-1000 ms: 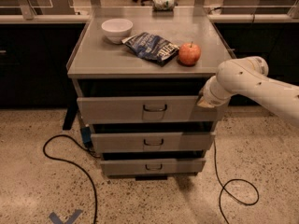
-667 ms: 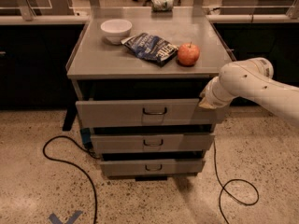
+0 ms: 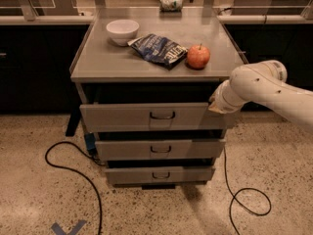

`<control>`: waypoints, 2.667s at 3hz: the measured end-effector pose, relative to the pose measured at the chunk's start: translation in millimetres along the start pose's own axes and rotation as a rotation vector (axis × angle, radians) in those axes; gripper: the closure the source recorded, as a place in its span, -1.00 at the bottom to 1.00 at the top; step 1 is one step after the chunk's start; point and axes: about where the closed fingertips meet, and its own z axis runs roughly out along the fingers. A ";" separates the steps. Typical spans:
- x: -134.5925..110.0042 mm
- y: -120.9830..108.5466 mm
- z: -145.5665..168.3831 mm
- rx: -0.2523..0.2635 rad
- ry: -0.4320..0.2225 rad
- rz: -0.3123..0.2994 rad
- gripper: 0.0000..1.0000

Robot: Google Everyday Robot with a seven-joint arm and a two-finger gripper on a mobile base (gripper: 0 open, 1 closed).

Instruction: Open top drawer

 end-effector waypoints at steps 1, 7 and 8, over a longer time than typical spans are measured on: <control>-11.8 1.7 -50.8 0.102 -0.046 0.055 1.00; -84.2 55.0 -176.0 0.270 -0.241 0.209 -1.00; -84.2 55.0 -176.0 0.270 -0.241 0.209 -1.00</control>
Offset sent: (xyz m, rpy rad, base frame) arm -0.5281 -0.0380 -0.1229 0.1063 0.1449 -0.2610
